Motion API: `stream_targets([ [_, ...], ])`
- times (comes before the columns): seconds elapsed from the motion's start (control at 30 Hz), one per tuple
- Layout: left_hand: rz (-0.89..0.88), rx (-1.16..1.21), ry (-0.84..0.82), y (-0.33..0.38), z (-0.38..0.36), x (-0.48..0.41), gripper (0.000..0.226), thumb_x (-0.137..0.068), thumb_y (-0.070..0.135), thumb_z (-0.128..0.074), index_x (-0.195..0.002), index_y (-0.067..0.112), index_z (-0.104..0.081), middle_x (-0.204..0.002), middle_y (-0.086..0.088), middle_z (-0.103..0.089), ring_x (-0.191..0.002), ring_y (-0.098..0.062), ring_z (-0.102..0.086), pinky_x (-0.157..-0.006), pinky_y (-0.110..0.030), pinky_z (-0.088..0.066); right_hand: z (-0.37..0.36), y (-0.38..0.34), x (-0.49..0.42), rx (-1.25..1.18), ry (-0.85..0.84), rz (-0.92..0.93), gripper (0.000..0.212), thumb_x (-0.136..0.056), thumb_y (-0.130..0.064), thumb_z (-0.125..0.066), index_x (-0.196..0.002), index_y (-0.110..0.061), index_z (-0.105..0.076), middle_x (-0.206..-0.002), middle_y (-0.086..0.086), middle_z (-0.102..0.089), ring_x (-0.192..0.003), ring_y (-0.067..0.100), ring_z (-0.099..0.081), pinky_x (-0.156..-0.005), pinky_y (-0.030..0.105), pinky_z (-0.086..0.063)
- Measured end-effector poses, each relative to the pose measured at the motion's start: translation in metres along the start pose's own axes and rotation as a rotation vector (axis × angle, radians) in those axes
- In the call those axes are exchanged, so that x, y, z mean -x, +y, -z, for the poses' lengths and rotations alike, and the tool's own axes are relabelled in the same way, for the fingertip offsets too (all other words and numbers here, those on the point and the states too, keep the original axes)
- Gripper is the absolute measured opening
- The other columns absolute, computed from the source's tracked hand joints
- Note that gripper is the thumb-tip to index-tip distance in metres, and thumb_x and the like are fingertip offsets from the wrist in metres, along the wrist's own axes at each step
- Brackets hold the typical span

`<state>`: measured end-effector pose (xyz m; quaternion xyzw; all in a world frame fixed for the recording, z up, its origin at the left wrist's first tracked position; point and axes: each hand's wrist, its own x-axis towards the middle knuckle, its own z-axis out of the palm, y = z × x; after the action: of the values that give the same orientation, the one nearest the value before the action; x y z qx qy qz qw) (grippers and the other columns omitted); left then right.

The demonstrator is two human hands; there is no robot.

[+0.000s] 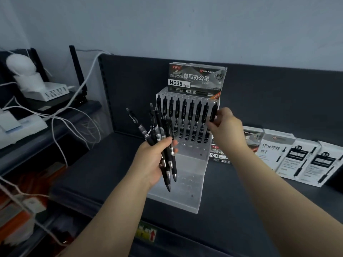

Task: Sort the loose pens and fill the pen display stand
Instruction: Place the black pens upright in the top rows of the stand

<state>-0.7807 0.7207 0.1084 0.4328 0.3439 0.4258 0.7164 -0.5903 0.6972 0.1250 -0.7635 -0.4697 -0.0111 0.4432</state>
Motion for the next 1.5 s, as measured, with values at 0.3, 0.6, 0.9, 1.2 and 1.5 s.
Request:
stream_targets([
  [0.3,0.0,0.012,0.068,-0.016,-0.004,0.01,0.008,-0.091,0.01,-0.057,-0.092,0.011,-0.065,-0.073,0.001,-0.07,-0.068,-0.012,-0.065,-0.059,-0.022,-0.05,-0.011,0.02,0.002,0.042,-0.046,0.011,0.023,-0.092,-0.021,-0.055,-0.106,-0.004,-0.06,-0.097,0.01,-0.068,-0.081,0.022,-0.055,-0.066,0.024,-0.038],
  [0.6,0.06,0.029,0.013,-0.011,0.013,-0.006,0.007,-0.09,0.011,-0.059,-0.09,0.011,-0.066,-0.072,0.001,-0.071,-0.067,-0.012,-0.065,-0.064,-0.025,-0.048,-0.008,0.01,0.012,0.034,0.065,-0.047,0.025,-0.087,-0.027,-0.061,-0.104,-0.008,-0.059,-0.092,0.006,-0.063,-0.077,0.019,-0.053,-0.063,0.025,-0.035],
  [0.9,0.056,0.112,-0.132,0.006,0.039,-0.029,0.015,-0.089,0.011,-0.057,-0.093,0.004,-0.07,-0.085,-0.008,-0.073,-0.086,-0.022,-0.068,-0.076,-0.032,-0.052,-0.042,-0.072,0.063,-0.191,-0.465,0.03,0.013,-0.09,-0.031,-0.057,-0.099,-0.028,-0.066,-0.074,-0.007,-0.062,-0.057,0.005,-0.053,-0.055,0.02,-0.046],
  [1.2,0.048,0.103,-0.218,0.023,0.07,-0.043,0.016,-0.09,0.013,-0.056,-0.092,0.008,-0.071,-0.088,-0.009,-0.072,-0.084,-0.022,-0.068,-0.069,-0.03,-0.053,-0.074,-0.098,0.053,-0.39,-0.43,-0.149,0.01,-0.087,-0.013,-0.06,-0.081,-0.015,-0.068,-0.065,-0.001,-0.061,-0.053,0.011,-0.046,-0.054,0.027,-0.04],
  [1.5,0.047,0.06,-0.133,0.033,0.103,-0.058,0.022,-0.083,0.017,-0.065,-0.103,0.01,-0.068,-0.075,0.005,-0.059,-0.075,-0.013,-0.056,-0.058,-0.023,-0.045,-0.078,-0.105,0.011,-0.373,0.08,-0.11,0.006,-0.087,-0.024,-0.064,-0.09,-0.019,-0.064,-0.077,0.0,-0.069,-0.056,0.006,-0.056,-0.052,0.024,-0.041],
])
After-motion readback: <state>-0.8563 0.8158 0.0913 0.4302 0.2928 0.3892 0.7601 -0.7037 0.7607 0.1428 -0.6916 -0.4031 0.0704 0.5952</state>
